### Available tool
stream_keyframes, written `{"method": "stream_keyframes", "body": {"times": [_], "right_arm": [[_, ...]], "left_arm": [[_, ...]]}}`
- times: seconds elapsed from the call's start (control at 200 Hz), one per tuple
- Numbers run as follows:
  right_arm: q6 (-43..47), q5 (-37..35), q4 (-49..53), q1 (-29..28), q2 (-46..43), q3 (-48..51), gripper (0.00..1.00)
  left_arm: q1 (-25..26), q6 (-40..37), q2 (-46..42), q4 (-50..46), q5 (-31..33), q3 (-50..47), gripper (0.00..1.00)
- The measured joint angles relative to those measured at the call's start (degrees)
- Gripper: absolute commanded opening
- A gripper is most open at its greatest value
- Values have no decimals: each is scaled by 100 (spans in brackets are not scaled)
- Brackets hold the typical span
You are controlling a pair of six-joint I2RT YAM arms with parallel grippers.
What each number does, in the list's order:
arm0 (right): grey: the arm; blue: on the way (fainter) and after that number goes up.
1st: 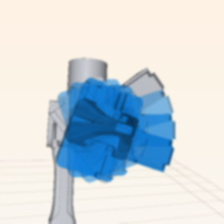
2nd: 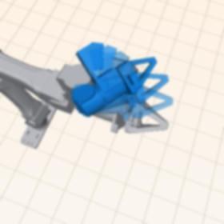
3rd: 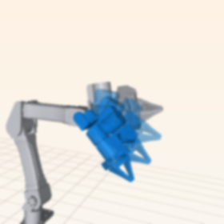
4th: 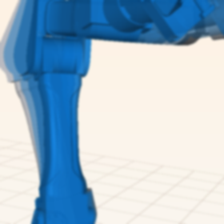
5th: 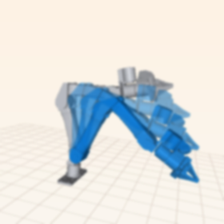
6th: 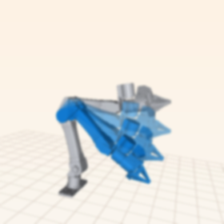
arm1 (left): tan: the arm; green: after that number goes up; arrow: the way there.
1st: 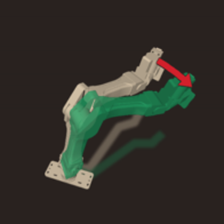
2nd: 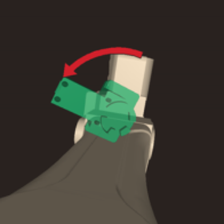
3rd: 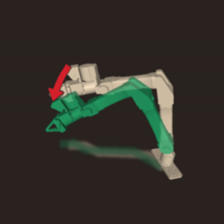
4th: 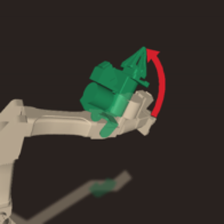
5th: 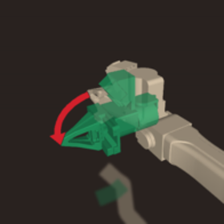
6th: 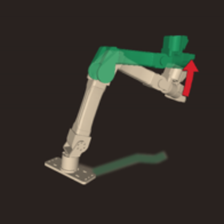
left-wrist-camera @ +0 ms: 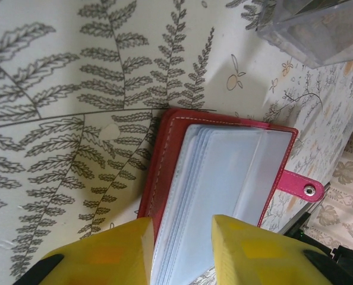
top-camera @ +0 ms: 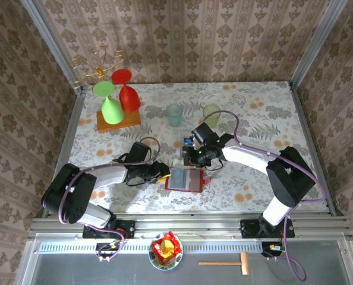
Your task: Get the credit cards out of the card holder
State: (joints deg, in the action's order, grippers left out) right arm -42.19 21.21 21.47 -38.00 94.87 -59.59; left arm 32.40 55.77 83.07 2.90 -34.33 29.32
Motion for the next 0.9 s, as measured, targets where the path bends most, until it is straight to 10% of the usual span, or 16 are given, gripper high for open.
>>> {"method": "stream_keyframes", "body": {"times": [0.9], "right_arm": [[-1080,603,-1051,-654,710,350,29]], "left_arm": [[101,214,-219,142,66,-317,31]]}}
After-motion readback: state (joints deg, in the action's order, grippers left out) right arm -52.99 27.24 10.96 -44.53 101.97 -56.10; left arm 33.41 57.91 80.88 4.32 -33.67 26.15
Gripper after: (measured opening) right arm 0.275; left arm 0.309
